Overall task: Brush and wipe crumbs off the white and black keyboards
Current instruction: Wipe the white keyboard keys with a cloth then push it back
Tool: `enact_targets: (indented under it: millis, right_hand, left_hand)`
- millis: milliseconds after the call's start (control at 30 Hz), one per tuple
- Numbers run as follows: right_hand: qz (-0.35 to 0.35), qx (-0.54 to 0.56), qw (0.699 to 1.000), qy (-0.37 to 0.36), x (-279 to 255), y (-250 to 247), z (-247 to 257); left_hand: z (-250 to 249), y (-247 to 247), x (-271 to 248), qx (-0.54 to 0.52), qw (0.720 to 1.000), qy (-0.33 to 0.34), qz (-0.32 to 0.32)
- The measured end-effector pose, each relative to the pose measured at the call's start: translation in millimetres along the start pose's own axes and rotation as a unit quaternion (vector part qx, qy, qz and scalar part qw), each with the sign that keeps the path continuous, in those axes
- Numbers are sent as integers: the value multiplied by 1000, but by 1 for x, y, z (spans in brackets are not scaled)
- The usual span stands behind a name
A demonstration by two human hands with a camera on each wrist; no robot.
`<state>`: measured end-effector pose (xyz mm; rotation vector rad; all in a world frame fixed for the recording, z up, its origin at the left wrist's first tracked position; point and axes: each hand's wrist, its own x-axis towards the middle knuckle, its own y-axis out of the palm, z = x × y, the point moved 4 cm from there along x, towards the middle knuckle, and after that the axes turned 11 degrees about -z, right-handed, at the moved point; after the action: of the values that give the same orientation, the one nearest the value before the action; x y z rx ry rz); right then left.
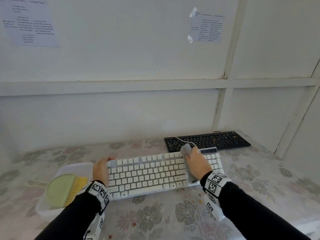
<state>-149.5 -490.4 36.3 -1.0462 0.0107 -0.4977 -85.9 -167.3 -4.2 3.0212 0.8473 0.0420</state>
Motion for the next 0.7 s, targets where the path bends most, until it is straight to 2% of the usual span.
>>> enact_targets:
  millis: [167,300,367,467,500,633,700]
  right_hand:
    - [56,-62,996,-9,-25,24,-22]
    - [134,-131,982,-38,-36,8,-19]
    - [105,-80,991,-13,-29,-7,-11]
    - [-24,-8,1000,-19,-10,-16,1]
    - [-36,-4,999,-25,-8,-14,4]
    - [3,-3,1000,-14,-14,11,-7]
    - [54,-49,997,-14,-24,20,-16]
  left_hand:
    - [-8,0,-8,1,1000,11,-2]
    - [-4,-1,-4,1,1000,3,-3]
    - [-2,-1,-2,9,1000,1,-2]
    - [-3,-1,-4,4,1000,3,-1]
    - [-4,-1,-5,-2,1000,-1,0]
    - [-4,-1,-4,-5,1000,-7,-6]
    - [-3,-1,-3,-5,1000,-7,-7]
